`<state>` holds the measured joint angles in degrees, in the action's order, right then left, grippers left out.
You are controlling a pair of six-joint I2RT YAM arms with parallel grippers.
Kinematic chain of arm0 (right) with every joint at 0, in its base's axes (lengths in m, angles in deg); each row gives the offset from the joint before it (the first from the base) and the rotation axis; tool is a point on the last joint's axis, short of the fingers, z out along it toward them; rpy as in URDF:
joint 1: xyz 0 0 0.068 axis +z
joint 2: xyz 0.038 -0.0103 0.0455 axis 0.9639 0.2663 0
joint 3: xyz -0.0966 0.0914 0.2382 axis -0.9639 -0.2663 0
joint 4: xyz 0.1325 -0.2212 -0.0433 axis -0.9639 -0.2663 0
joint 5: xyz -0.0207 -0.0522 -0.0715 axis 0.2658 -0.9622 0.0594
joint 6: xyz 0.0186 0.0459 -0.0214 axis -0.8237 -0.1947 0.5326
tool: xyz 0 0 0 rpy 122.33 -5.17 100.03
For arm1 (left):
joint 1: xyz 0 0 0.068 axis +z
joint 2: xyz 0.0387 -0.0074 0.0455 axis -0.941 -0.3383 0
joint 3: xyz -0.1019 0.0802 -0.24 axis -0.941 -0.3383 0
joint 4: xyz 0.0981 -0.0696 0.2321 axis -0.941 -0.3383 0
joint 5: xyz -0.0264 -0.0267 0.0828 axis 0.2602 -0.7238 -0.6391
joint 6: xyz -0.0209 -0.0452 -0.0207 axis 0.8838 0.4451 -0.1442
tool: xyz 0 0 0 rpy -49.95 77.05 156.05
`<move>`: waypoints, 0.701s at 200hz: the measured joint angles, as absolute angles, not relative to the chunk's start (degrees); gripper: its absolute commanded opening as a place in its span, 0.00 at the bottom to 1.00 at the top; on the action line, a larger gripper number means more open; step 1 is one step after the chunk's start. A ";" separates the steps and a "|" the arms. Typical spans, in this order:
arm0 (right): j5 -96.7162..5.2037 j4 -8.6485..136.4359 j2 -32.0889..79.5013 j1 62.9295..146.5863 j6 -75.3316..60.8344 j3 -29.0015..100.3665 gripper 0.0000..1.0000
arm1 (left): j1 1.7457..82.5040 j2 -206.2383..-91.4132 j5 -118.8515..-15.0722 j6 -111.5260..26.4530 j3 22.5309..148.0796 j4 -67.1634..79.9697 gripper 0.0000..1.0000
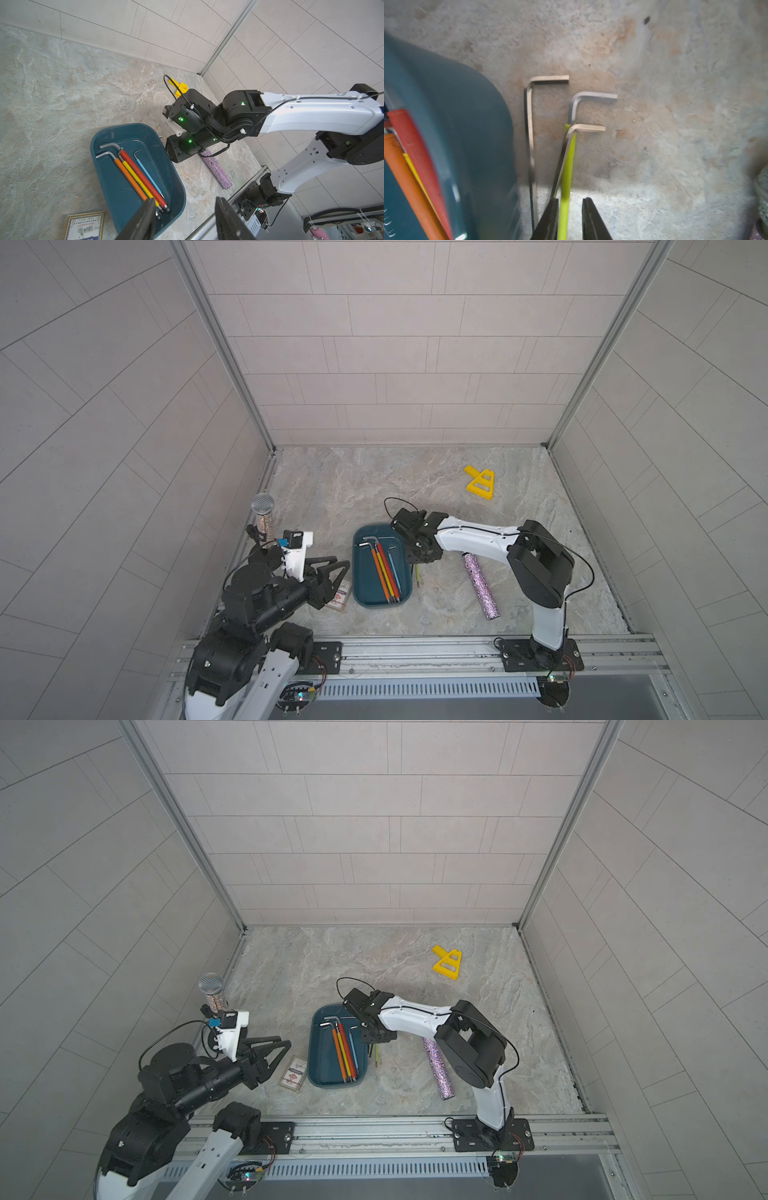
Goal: Put the hex key on the desktop into the storage box
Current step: Pick up the Allen key from the center of the board.
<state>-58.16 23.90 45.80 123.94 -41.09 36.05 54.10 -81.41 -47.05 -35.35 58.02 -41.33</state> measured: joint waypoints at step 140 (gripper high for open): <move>-57.00 25.45 46.80 123.57 -42.66 34.28 0.16 | 54.72 -81.38 -47.05 -35.35 58.02 -41.28 0.53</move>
